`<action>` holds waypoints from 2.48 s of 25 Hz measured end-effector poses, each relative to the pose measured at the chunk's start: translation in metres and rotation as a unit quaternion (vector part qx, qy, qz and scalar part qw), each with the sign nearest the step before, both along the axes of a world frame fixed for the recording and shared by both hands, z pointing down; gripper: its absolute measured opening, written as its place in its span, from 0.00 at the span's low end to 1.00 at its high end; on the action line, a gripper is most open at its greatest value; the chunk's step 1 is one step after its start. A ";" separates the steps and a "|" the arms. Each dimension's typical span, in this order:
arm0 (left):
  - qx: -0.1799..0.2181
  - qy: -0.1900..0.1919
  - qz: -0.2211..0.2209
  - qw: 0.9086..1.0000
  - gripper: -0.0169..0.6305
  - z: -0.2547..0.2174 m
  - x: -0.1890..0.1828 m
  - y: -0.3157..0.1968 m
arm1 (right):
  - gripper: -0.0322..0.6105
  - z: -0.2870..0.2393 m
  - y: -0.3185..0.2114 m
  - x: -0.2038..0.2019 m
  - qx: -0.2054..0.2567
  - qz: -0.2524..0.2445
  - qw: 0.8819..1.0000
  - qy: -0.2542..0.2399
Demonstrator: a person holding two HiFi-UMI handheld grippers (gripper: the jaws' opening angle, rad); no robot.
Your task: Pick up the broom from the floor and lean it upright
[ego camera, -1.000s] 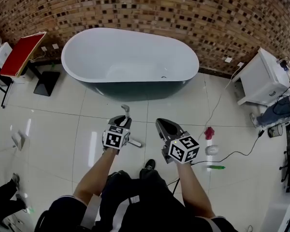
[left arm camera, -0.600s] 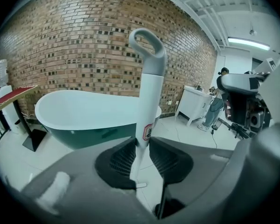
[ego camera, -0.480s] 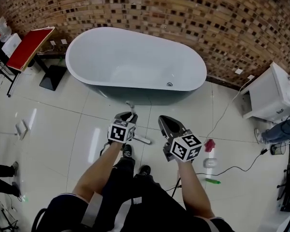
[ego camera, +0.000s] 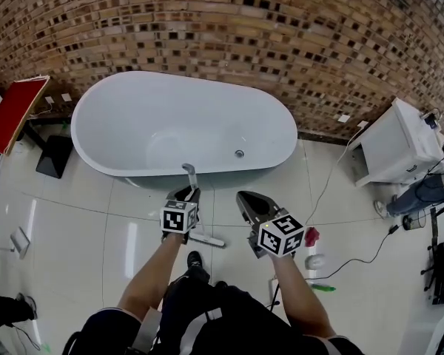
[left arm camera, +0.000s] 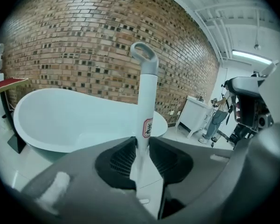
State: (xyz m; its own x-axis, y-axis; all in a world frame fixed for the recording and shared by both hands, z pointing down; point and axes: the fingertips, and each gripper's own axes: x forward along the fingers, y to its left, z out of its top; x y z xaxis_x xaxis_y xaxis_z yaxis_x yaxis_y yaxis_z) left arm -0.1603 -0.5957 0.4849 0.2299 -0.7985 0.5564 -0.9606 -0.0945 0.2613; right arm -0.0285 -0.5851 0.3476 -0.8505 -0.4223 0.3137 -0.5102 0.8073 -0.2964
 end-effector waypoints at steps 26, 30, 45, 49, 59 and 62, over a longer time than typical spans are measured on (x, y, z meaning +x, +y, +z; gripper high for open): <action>0.000 -0.023 -0.093 0.995 0.18 0.035 -0.101 -0.136 | 0.05 0.023 -0.135 -0.082 -0.032 -0.095 0.995 0.001; -0.001 -0.037 -0.099 0.994 0.18 0.040 -0.100 -0.141 | 0.05 0.028 -0.143 -0.067 -0.036 -0.092 0.995 0.000; -0.013 -0.094 -0.117 0.989 0.18 0.052 -0.110 -0.166 | 0.05 0.031 -0.153 -0.021 -0.025 -0.112 0.993 0.004; -0.015 -0.108 -0.118 0.987 0.19 0.049 -0.110 -0.164 | 0.05 0.034 -0.152 -0.018 -0.022 -0.120 0.993 0.011; 0.071 -0.077 -0.087 0.991 0.24 -0.030 -0.076 -0.128 | 0.05 0.013 -0.129 -0.048 0.010 -0.133 0.991 -0.002; 0.113 -0.064 -0.053 0.990 0.12 -0.071 -0.062 -0.110 | 0.05 0.001 -0.115 -0.064 0.015 -0.127 0.992 -0.024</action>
State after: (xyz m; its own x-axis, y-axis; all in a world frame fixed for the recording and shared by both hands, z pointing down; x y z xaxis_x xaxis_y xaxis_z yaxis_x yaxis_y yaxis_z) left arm -0.2224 -0.7059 0.4143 0.0768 -0.9216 0.3805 -0.9921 -0.0327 0.1211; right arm -0.0930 -0.6997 0.3483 -0.9442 -0.2012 0.2606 -0.2752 0.9168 -0.2893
